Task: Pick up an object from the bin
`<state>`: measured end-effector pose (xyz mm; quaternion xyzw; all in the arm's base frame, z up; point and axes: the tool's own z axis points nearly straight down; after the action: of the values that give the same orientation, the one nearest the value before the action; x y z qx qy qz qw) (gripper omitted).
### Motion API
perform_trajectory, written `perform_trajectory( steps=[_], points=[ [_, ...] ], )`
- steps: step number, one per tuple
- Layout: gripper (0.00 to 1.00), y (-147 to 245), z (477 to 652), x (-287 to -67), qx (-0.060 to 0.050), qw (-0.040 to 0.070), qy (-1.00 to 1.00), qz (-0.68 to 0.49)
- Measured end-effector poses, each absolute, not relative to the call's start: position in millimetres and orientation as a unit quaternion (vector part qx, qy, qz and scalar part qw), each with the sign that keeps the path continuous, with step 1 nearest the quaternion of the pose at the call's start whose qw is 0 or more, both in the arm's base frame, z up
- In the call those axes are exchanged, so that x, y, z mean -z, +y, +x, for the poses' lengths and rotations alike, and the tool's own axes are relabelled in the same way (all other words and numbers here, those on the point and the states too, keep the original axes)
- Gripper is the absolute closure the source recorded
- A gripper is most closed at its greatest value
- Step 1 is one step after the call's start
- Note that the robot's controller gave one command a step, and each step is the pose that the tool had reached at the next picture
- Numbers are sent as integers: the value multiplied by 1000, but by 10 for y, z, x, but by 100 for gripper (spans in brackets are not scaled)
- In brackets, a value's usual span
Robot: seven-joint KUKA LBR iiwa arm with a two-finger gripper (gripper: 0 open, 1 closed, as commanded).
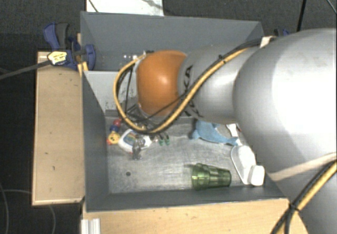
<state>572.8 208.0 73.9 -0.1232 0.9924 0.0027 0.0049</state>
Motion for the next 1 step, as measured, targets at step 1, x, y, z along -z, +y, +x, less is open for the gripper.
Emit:
perform_trajectory(
  steps=[1],
  points=[
    [100,2080,5728,-738,-3,5,992,-123]
  ],
)
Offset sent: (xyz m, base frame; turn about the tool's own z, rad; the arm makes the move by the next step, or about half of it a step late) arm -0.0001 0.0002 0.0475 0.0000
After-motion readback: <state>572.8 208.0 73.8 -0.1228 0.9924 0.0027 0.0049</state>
